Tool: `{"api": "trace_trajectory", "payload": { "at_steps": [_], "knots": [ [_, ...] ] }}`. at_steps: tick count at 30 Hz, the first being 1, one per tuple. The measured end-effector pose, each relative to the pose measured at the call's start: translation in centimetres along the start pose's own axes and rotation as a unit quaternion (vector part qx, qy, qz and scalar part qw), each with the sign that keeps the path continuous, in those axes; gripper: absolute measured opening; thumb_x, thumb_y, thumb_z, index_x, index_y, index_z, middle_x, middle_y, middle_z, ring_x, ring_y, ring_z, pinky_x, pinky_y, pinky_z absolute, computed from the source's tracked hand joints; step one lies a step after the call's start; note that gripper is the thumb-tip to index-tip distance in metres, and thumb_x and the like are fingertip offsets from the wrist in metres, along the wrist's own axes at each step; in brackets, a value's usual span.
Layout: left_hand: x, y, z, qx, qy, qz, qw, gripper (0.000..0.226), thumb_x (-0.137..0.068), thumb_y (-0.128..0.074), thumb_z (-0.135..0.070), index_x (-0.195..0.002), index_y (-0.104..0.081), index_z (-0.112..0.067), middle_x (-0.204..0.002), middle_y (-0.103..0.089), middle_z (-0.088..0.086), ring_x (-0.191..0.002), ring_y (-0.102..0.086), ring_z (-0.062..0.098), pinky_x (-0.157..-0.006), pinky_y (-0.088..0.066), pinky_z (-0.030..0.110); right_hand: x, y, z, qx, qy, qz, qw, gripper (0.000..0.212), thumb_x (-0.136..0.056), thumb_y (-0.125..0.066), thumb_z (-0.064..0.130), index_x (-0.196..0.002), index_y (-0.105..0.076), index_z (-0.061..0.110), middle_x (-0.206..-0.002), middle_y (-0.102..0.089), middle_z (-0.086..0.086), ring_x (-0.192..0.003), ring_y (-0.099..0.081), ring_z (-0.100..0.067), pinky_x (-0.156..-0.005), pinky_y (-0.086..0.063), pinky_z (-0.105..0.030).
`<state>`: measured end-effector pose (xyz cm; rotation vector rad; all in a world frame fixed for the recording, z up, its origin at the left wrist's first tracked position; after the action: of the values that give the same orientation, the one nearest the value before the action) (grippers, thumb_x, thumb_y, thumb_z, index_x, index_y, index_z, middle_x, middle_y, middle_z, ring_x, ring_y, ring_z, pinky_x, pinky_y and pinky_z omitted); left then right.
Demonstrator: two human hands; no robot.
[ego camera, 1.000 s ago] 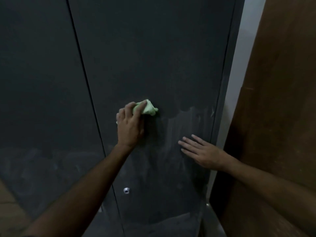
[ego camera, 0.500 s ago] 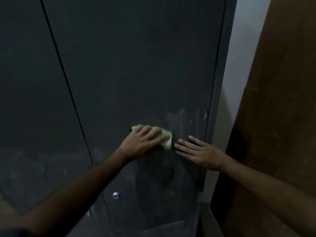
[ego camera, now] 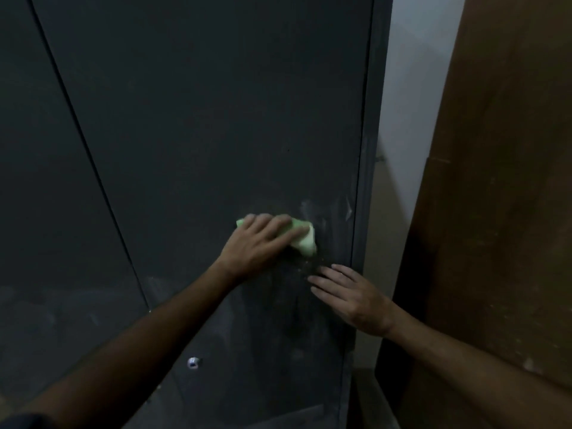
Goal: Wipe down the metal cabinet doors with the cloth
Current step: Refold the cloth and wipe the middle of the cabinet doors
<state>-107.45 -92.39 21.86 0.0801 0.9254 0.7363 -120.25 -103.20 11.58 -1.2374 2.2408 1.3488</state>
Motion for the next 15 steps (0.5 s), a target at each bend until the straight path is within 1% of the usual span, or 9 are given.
{"api": "trace_trajectory", "payload": {
  "at_steps": [1, 3, 4, 5, 7, 9, 10, 12, 15],
  "knots": [
    [-1.0, 0.9, 1.5, 0.006, 0.094, -0.032, 0.995, 0.054, -0.097, -0.063, -0.027, -0.149, -0.048, -0.026, -0.135, -0.046, 0.008, -0.101, -0.048, 0.030, -0.082, -0.039, 0.044, 0.3, 0.3, -0.5, 0.001, -0.021, -0.013, 1.000, 0.027, -0.100, -0.057, 0.010, -0.124, -0.070, 0.008, -0.141, -0.062, -0.012, -0.128, -0.060, -0.033, -0.104, -0.048, -0.049],
    [-1.8, 2.3, 3.7, 0.037, 0.297, -0.106, 0.948, 0.054, -0.095, -0.070, -0.020, -0.145, -0.052, -0.028, -0.135, -0.045, 0.006, -0.102, -0.046, 0.029, -0.086, -0.038, 0.044, 1.0, 1.2, -1.9, 0.009, -0.081, -0.037, 0.996, 0.028, -0.093, -0.067, 0.010, -0.121, -0.072, 0.009, -0.137, -0.064, -0.012, -0.124, -0.061, -0.035, -0.099, -0.050, -0.050],
    [-2.0, 2.6, 3.5, 0.052, 0.342, -0.129, 0.929, 0.053, -0.095, -0.070, -0.018, -0.145, -0.052, -0.028, -0.135, -0.045, 0.005, -0.103, -0.046, 0.029, -0.088, -0.038, 0.043, 1.4, 1.8, -2.7, 0.015, -0.120, -0.045, 0.992, 0.030, -0.092, -0.068, 0.012, -0.121, -0.072, 0.009, -0.136, -0.064, -0.014, -0.123, -0.061, -0.036, -0.098, -0.049, -0.051],
    [-2.2, 2.4, 2.7, 0.058, 0.333, -0.126, 0.933, 0.052, -0.097, -0.068, -0.020, -0.145, -0.051, -0.028, -0.135, -0.044, 0.005, -0.104, -0.045, 0.029, -0.087, -0.039, 0.044, 2.1, 2.2, -3.6, 0.015, -0.174, -0.052, 0.983, 0.031, -0.092, -0.068, 0.015, -0.123, -0.071, 0.010, -0.134, -0.063, -0.015, -0.123, -0.059, -0.036, -0.098, -0.048, -0.052],
    [-2.2, 0.6, -1.1, 0.053, 0.166, -0.064, 0.983, 0.048, -0.100, -0.059, -0.028, -0.147, -0.047, -0.027, -0.136, -0.044, 0.008, -0.104, -0.046, 0.031, -0.083, -0.044, 0.046, 4.2, 3.4, -5.9, -0.032, -0.345, -0.092, 0.933, 0.039, -0.091, -0.073, 0.025, -0.127, -0.067, 0.010, -0.131, -0.058, -0.013, -0.122, -0.053, -0.026, -0.099, -0.047, -0.041],
    [-0.7, -1.2, -4.2, 0.038, -0.047, 0.013, 0.998, 0.046, -0.105, -0.047, -0.028, -0.151, -0.045, -0.024, -0.137, -0.048, 0.009, -0.102, -0.050, 0.030, -0.079, -0.045, 0.044, 7.2, 2.9, -7.3, -0.145, -0.537, -0.130, 0.821, 0.056, -0.088, -0.080, 0.033, -0.135, -0.059, 0.012, -0.135, -0.051, -0.007, -0.119, -0.047, -0.013, -0.092, -0.045, -0.024],
    [-0.3, -1.6, -4.4, 0.025, -0.102, 0.036, 0.994, 0.045, -0.107, -0.043, -0.026, -0.152, -0.044, -0.023, -0.137, -0.049, 0.010, -0.102, -0.051, 0.029, -0.080, -0.044, 0.042, 8.2, 1.7, -7.1, -0.201, -0.595, -0.121, 0.769, 0.066, -0.085, -0.082, 0.038, -0.141, -0.054, 0.015, -0.139, -0.047, -0.003, -0.119, -0.048, -0.011, -0.089, -0.047, -0.024],
    [-1.7, -1.2, -3.2, 0.015, -0.081, 0.021, 0.996, 0.049, -0.104, -0.054, -0.028, -0.152, -0.044, -0.023, -0.138, -0.047, 0.010, -0.103, -0.050, 0.030, -0.082, -0.039, 0.042, 8.8, -0.6, -6.1, -0.275, -0.638, -0.090, 0.714, 0.080, -0.081, -0.080, 0.049, -0.147, -0.047, 0.020, -0.143, -0.045, 0.005, -0.116, -0.054, -0.013, -0.085, -0.054, -0.031],
    [-5.4, 0.9, 0.7, 0.048, 0.182, -0.055, 0.981, 0.059, -0.093, -0.070, -0.031, -0.147, -0.048, -0.027, -0.136, -0.043, 0.008, -0.106, -0.044, 0.029, -0.087, -0.035, 0.041, 8.5, -1.9, -4.9, -0.306, -0.653, -0.107, 0.685, 0.078, -0.080, -0.080, 0.052, -0.145, -0.050, 0.021, -0.140, -0.050, 0.008, -0.109, -0.060, -0.014, -0.083, -0.060, -0.037]
  ]
}}
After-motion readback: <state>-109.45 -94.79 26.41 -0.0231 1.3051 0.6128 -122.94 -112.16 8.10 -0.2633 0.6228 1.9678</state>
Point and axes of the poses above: each hand's wrist, its own x-axis away from the middle knuckle, its own y-axis out of the back of the hand, z = x × y, the point moved 8 cm from there along -x, towards the middle knuckle
